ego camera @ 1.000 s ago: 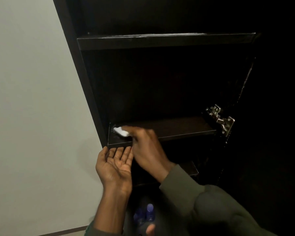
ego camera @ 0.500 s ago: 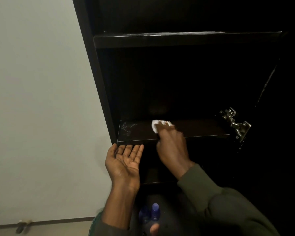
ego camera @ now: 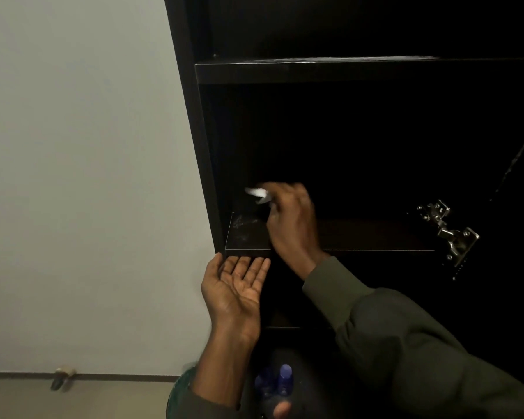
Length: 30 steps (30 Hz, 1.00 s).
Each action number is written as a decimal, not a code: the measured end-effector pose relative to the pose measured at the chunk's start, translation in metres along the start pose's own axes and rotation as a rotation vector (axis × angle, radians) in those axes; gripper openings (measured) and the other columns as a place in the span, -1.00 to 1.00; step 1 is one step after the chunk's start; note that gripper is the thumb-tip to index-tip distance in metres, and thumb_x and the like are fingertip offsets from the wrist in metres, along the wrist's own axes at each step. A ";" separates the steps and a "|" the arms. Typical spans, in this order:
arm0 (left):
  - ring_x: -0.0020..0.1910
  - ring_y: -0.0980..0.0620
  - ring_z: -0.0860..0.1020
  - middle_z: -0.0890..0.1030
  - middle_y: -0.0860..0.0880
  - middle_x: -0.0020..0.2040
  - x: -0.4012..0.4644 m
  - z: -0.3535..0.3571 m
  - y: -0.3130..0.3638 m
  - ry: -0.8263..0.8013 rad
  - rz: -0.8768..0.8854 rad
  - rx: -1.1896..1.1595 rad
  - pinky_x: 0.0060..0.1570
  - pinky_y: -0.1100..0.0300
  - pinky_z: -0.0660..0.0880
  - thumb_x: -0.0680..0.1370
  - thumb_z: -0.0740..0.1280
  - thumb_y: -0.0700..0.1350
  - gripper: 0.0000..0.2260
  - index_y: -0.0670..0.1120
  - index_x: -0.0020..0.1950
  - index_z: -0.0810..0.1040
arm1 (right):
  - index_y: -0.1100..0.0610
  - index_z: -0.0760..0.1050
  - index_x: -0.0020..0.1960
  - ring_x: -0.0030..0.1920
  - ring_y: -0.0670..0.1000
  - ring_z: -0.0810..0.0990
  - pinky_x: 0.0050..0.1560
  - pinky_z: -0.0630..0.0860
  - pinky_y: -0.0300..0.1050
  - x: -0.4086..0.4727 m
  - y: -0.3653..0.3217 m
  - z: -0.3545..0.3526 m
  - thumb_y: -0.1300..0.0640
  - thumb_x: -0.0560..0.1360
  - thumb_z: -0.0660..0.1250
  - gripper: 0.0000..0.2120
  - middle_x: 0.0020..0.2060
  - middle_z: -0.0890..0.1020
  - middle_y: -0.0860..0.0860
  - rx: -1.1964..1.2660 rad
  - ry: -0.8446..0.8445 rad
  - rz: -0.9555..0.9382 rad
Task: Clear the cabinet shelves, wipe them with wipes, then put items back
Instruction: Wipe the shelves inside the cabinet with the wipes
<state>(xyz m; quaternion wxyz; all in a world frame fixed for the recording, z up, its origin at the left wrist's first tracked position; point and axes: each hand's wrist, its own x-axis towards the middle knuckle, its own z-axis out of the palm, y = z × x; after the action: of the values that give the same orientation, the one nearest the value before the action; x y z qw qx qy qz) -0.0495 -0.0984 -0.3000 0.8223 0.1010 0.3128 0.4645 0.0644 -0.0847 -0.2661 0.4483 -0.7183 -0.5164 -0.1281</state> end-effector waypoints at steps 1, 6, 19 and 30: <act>0.40 -0.33 0.39 0.31 -0.28 0.49 0.001 0.000 0.000 0.006 0.005 0.003 0.39 -0.16 0.36 0.63 0.16 0.00 -0.47 -0.20 0.55 0.18 | 0.18 0.53 0.27 0.17 0.07 0.51 0.11 0.48 -0.14 -0.003 0.002 0.006 0.44 0.50 0.23 -0.60 0.13 0.61 0.10 -0.032 -0.045 -0.059; 0.48 -0.23 0.32 0.31 -0.24 0.51 0.000 0.001 -0.001 0.041 0.013 0.049 0.45 -0.07 0.25 0.64 0.13 0.01 -0.48 -0.21 0.55 0.19 | 0.16 0.54 0.27 0.19 0.08 0.54 0.17 0.52 -0.05 -0.015 0.005 0.027 0.35 0.50 0.28 -0.64 0.16 0.61 0.09 -0.077 -0.335 -0.089; 0.40 -0.24 0.42 0.42 -0.25 0.43 -0.001 0.002 0.001 -0.006 0.008 0.034 0.41 -0.08 0.34 0.63 0.15 0.01 -0.53 -0.19 0.49 0.31 | 0.08 0.66 0.07 0.05 -0.12 0.63 0.09 0.58 -0.19 -0.005 -0.004 -0.012 0.32 0.53 0.32 -0.77 0.02 0.69 -0.01 0.183 -0.575 -0.146; 0.48 -0.30 0.29 0.25 -0.28 0.53 -0.002 0.003 0.000 0.018 -0.002 0.029 0.45 -0.15 0.26 0.64 0.14 0.01 -0.45 -0.21 0.56 0.13 | 0.21 0.58 0.07 0.02 0.11 0.54 -0.08 0.45 -0.10 0.013 -0.001 0.035 0.33 0.55 0.20 -0.79 0.00 0.55 0.14 -0.278 -0.388 -0.252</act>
<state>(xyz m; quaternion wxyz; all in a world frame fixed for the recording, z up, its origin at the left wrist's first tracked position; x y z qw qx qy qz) -0.0489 -0.0997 -0.2970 0.8183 0.1084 0.3270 0.4601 0.0598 -0.0495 -0.2766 0.2186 -0.7142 -0.6554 -0.1124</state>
